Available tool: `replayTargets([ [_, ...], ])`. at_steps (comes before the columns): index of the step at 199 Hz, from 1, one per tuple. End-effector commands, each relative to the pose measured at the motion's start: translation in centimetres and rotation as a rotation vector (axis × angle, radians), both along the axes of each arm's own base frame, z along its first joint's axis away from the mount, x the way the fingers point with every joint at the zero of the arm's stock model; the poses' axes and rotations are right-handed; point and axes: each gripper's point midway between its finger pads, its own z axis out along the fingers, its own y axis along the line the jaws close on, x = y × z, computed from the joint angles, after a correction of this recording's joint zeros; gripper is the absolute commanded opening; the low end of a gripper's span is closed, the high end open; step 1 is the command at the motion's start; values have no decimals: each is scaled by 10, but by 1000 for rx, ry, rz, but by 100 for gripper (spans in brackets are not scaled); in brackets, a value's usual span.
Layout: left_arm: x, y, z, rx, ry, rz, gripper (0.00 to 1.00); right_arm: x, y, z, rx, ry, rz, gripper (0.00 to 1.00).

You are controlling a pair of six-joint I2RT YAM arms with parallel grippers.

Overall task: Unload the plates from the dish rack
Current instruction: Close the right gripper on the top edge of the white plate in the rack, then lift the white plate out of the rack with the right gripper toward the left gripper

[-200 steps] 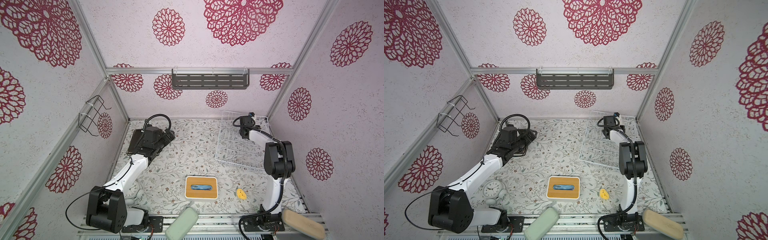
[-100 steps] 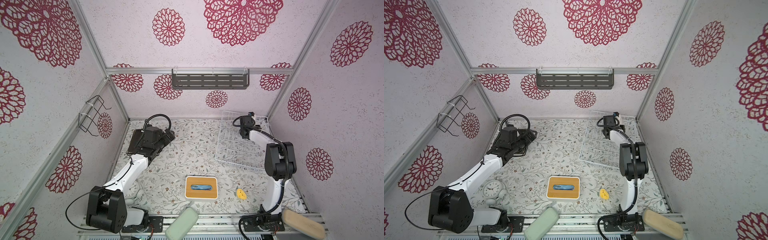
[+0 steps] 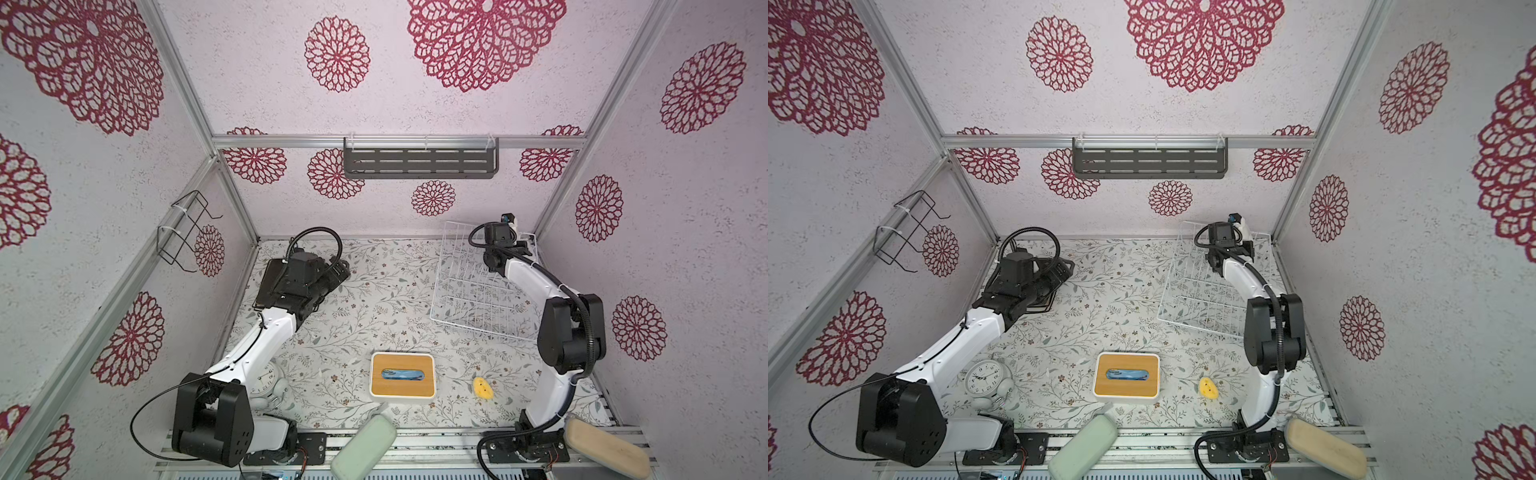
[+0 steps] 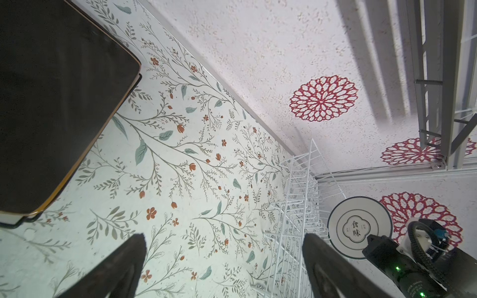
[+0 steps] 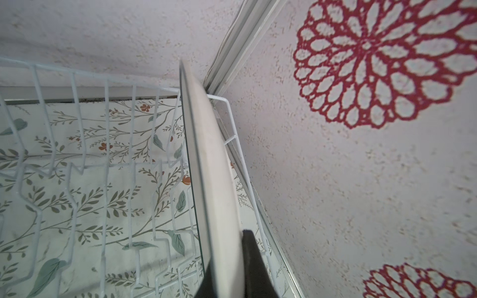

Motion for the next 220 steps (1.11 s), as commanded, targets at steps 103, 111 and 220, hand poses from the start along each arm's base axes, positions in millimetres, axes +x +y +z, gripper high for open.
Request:
replayTargets([
  [103, -1, -21, 34, -121, -92, -67, 100, -50, 52, 144, 215, -368, 142, 0],
  [111, 0, -23, 36, -133, -96, -75, 100, -53, 57, 147, 278, -397, 168, 0],
  [220, 13, -43, 41, -270, -118, -124, 100, -71, 129, 122, 919, -468, 437, 0],
])
